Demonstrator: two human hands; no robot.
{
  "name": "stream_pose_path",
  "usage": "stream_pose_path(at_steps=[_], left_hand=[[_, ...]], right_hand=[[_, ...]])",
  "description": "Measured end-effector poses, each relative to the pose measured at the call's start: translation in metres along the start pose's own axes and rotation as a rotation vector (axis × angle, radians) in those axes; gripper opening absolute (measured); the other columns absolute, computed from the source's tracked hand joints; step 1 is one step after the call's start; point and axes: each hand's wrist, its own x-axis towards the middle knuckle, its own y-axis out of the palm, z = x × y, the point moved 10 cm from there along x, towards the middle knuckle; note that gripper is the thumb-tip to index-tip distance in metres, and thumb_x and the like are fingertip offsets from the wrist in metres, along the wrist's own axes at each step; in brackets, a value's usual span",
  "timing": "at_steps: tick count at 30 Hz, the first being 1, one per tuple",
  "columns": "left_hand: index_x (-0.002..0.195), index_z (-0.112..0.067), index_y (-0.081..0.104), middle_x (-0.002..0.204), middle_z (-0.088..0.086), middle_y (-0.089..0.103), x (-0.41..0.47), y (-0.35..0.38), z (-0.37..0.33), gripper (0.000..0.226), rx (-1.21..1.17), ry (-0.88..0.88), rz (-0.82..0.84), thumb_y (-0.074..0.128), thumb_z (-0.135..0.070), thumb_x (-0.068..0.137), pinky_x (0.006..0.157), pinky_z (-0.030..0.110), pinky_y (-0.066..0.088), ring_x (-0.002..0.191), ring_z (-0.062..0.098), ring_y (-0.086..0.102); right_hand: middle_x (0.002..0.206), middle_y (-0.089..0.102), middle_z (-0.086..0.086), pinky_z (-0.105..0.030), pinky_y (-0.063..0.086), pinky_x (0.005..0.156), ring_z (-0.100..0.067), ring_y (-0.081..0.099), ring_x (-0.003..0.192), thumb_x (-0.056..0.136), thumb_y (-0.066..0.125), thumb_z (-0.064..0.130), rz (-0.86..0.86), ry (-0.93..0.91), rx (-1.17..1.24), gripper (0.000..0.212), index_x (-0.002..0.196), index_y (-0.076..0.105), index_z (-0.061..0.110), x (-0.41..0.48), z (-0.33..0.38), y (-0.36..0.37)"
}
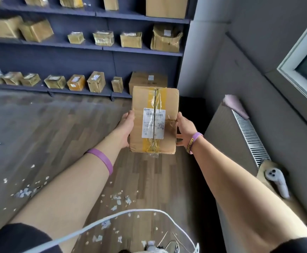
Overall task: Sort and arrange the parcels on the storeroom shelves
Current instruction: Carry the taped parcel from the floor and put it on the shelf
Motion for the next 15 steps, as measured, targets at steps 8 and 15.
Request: stream_pose_path(at_steps=[8, 15], left_hand=[[0.146, -0.045, 0.021, 0.153, -0.002, 0.033, 0.122, 0.011, -0.078, 0.054, -0.006, -0.030, 0.021, 0.029, -0.062, 0.095, 0.097, 0.063, 0.035, 0.133, 0.030, 0.037], [0.146, -0.045, 0.022, 0.154, -0.001, 0.031, 0.261, 0.014, -0.154, 0.054, 0.028, -0.024, 0.034, 0.028, -0.063, 0.095, 0.104, 0.066, 0.025, 0.139, 0.032, 0.031]], right_hand=[[0.092, 0.055, 0.007, -0.049, 0.050, 0.074, -0.023, 0.057, 0.085, 0.098, 0.035, 0.058, -0.004, 0.017, -0.008, 0.033, 0.108, 0.055, 0.034, 0.120, 0.072, 0.021], [0.113, 0.055, 0.003, -0.061, 0.047, 0.093, -0.031, 0.055, 0.107, 0.097, 0.032, 0.061, -0.012, 0.036, -0.020, 0.050, 0.129, 0.054, 0.029, 0.256, 0.133, 0.060]])
